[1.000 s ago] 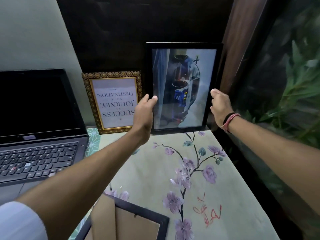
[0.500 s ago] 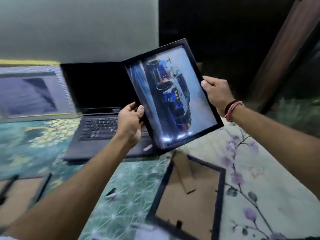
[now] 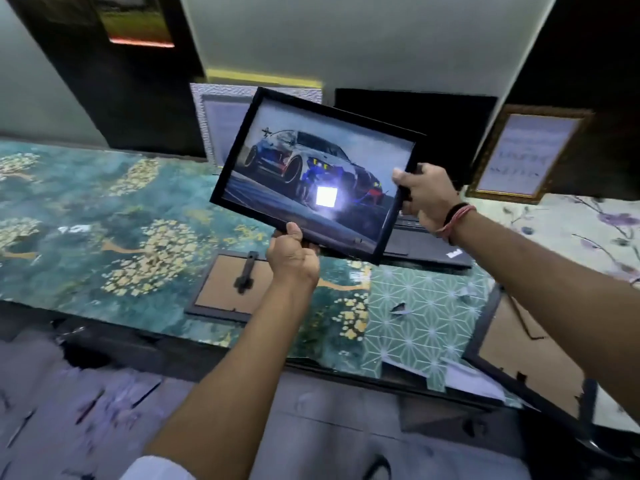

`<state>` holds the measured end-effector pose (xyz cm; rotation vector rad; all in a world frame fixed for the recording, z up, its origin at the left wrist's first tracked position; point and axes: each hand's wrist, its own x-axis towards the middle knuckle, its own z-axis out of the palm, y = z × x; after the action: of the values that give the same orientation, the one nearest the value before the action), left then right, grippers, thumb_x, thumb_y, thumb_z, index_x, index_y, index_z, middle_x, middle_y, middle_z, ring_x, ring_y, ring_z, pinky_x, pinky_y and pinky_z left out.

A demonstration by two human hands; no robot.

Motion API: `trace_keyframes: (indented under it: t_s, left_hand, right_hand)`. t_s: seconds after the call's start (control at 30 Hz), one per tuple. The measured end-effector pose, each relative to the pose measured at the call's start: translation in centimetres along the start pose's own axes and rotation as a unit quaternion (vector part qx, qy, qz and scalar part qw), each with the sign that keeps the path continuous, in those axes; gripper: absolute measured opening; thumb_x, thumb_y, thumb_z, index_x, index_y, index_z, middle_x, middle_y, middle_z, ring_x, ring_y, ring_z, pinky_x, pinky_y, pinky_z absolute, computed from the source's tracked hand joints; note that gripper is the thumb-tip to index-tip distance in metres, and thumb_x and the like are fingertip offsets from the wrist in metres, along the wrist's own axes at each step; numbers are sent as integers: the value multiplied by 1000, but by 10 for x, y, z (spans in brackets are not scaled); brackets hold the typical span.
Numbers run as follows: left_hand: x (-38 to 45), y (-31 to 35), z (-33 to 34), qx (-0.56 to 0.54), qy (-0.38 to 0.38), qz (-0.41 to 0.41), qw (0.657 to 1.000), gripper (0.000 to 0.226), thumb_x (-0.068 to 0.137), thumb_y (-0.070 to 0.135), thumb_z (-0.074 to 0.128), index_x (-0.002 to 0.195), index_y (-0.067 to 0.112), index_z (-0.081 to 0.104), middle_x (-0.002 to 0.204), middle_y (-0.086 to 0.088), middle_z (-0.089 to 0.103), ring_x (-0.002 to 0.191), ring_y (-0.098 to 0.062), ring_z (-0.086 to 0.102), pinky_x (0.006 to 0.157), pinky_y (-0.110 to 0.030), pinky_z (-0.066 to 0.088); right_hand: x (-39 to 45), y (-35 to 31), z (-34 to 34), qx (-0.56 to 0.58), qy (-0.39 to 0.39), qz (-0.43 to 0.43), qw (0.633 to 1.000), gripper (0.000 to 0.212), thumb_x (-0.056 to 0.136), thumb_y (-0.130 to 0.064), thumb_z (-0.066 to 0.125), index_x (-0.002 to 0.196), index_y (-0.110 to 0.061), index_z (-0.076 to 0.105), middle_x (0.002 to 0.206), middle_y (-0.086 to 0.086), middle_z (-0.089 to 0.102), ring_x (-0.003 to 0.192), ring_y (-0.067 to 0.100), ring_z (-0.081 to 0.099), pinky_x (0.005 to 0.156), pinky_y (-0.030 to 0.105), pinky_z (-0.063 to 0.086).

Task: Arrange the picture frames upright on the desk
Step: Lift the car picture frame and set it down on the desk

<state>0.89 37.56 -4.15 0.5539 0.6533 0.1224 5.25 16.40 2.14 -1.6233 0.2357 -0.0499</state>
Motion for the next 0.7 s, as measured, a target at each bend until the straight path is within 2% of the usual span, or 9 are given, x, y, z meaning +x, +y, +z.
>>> trace_keyframes:
  t_s: [0.13,0.2,0.27,0.33,0.37,0.47,0.57,0.63,0.7]
  left_hand:
    - [26,32,-29,-3,-16,12,1000,18,103,-2,56,94,12,64,92,-5,69,94,-21,67,97,-41,56]
    - [48,58,-42,-1,-17,30,999,15,103,6,59,91,10,66,90,-6,70,87,-19,68,97,-38,56]
    - [80,89,-53,-3,9,48,999,16,102,10,62,86,9,65,89,-7,70,76,-19,68,80,-33,62]
    - [112,115,-64,16,59,72,996,13,100,10,66,88,7,66,94,-10,76,67,-20,71,61,-29,60]
    - [126,126,-70,27,76,85,993,5,97,9,69,97,4,70,108,-12,79,76,-22,75,65,-31,62]
    - [162,143,-84,54,115,115,985,42,87,8,79,128,5,71,125,-9,75,119,-32,72,93,-48,61]
    - [183,145,-93,185,124,132,966,16,88,7,79,103,10,76,119,-11,76,113,-32,72,98,-56,58]
    - [193,148,-100,277,140,140,940,16,88,8,78,104,9,77,112,-10,75,104,-28,71,100,-55,58]
    - [206,153,-109,353,139,147,913,24,86,11,79,110,9,78,107,-9,74,98,-24,69,98,-49,60]
  right_hand:
    - [10,19,52,22,19,21,999,21,102,-13,58,83,-18,52,78,1,48,64,14,47,49,28,51]
    - [20,29,65,29,10,27,999,17,103,-11,57,86,-17,57,87,6,57,73,20,55,58,33,58]
    - [38,44,79,17,-4,31,999,17,102,-9,56,90,-15,66,96,9,67,86,24,62,79,44,59]
    - [52,57,90,4,-4,43,999,19,103,-7,55,91,-14,68,91,5,69,79,19,65,78,40,58]
    - [59,63,96,0,-5,46,999,19,103,-7,54,93,-14,68,86,2,69,71,14,65,70,33,59]
    - [77,77,119,-10,-3,56,998,18,104,-6,52,95,-11,67,79,-1,64,58,4,61,51,19,52]
    - [96,94,136,-52,14,68,996,29,102,-9,57,74,-17,59,73,-1,54,62,10,50,59,23,42]
    - [106,104,145,-105,36,56,992,43,98,-16,63,60,-21,44,64,0,39,59,15,33,59,30,28]
    - [111,110,149,-198,49,54,978,51,93,-25,66,52,-19,35,55,1,32,54,18,28,54,33,22]
